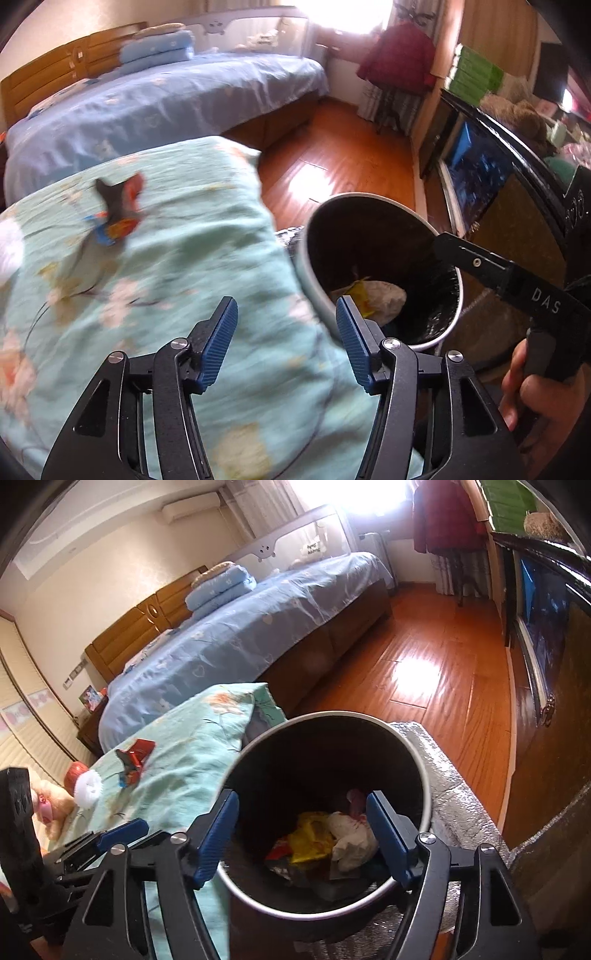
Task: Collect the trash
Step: 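Move both tools back over the bed toward the white foam net and candy toy, then grasp the white foam net with left tool while right tool grasps orange-blue candy toy, then carry the foam net and candy toy over the trash bin with both tools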
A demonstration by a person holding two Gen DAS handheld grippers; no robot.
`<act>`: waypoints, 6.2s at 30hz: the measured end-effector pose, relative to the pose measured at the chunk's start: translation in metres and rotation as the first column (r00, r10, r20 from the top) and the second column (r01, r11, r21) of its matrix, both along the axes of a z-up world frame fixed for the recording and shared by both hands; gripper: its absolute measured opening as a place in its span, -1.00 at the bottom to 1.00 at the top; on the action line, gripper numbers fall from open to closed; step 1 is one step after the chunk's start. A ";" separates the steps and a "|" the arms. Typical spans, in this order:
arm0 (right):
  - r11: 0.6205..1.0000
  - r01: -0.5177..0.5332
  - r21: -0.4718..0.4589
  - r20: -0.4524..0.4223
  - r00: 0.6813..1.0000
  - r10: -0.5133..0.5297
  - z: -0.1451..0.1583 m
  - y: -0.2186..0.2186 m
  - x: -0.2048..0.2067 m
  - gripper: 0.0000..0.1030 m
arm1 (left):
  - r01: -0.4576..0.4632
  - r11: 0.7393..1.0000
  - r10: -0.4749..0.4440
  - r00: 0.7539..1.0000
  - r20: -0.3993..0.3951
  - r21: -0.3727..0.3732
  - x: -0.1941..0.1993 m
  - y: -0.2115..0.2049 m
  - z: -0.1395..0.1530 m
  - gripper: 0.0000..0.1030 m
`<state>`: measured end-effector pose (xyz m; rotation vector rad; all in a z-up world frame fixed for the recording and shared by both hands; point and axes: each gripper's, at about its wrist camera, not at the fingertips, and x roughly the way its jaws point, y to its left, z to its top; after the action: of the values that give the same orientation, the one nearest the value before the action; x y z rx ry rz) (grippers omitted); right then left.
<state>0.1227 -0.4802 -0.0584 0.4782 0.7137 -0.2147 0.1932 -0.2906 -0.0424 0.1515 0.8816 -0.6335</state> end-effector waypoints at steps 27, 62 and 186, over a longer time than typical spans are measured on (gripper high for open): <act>0.954 -0.301 -0.006 -0.021 0.953 0.301 -0.008 0.157 0.061 0.74 | -0.420 0.907 0.419 0.907 -0.025 -0.038 0.027 0.203 -0.016 0.20; 0.944 -0.326 0.048 -0.057 0.943 0.329 -0.029 0.184 0.195 0.71 | -0.508 0.860 0.508 0.861 -0.023 -0.036 0.159 0.240 -0.018 0.25; 1.000 -0.007 0.000 -0.003 1.000 0.007 -0.010 0.010 -0.030 -0.59 | 0.129 0.992 -0.130 0.990 -0.047 -0.011 -0.024 -0.035 -0.003 -0.79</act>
<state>0.0929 -0.4702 -0.0685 0.4754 0.7178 -0.2085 0.1692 -0.3251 -0.0452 0.1889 0.9200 -0.7641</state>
